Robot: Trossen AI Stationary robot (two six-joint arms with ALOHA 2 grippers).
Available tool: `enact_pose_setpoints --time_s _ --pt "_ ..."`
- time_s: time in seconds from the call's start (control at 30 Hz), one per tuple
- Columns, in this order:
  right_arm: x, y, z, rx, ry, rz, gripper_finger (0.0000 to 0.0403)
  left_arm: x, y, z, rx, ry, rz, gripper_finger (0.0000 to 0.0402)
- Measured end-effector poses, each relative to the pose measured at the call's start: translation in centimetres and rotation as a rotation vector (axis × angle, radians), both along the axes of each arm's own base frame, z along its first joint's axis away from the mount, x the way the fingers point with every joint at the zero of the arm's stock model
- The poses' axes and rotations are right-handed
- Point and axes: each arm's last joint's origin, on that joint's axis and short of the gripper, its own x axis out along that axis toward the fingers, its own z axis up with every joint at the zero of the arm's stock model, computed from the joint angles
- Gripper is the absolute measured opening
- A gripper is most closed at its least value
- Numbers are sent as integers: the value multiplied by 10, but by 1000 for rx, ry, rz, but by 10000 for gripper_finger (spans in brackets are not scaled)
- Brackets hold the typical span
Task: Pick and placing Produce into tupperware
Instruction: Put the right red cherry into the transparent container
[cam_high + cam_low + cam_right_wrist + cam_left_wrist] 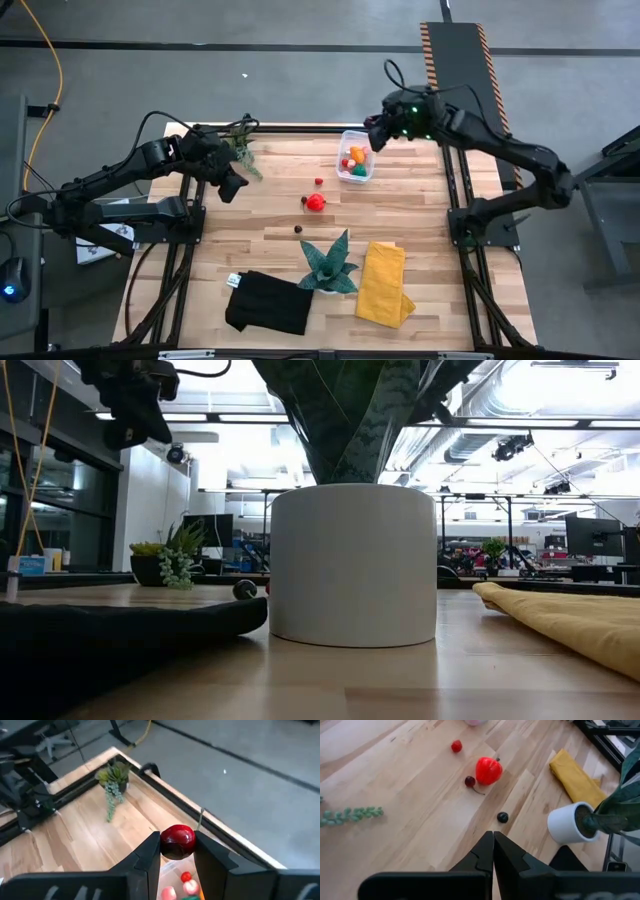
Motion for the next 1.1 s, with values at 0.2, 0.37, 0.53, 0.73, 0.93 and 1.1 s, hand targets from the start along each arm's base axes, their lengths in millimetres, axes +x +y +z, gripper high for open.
enact_pose_setpoints --time_s 0.2,0.37,0.53,0.73,0.93,1.1 --pt "10 -20 0 115 42 -84 91 -3 -3 -3 -38 30 -16 1" --pt "21 -32 -7 229 103 -103 91 -4 -3 -4 -18 50 -53 1" --pt "30 -38 -11 311 165 -143 91 -4 -4 -4 5 59 -83 1" --pt "39 -42 -16 418 222 -164 91 -4 -4 -4 11 60 -89 1" --pt "55 -50 -34 524 237 -178 91 -4 -4 -4 34 63 -115 1" --pt "61 -54 -54 602 314 -222 91 -4 -4 -4 46 65 -128 1"
